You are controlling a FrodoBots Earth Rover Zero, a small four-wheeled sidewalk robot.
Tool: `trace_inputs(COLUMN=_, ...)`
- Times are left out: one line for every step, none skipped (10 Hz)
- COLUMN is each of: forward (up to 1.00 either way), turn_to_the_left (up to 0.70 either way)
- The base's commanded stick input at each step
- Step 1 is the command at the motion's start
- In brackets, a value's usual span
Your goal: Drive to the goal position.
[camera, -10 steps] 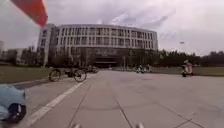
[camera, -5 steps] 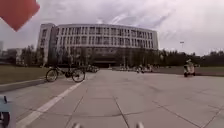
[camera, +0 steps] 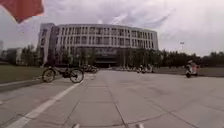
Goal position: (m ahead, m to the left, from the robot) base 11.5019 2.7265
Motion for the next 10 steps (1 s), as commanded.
trace_inputs(forward=0.45, turn_to_the_left=0.00)
trace_inputs(forward=0.45, turn_to_the_left=0.00)
trace_inputs(forward=0.45, turn_to_the_left=0.00)
trace_inputs(forward=0.45, turn_to_the_left=0.00)
trace_inputs(forward=0.45, turn_to_the_left=0.00)
trace_inputs(forward=0.45, turn_to_the_left=0.00)
trace_inputs(forward=0.45, turn_to_the_left=0.00)
trace_inputs(forward=0.45, turn_to_the_left=0.00)
trace_inputs(forward=0.45, turn_to_the_left=0.00)
trace_inputs(forward=0.45, turn_to_the_left=0.00)
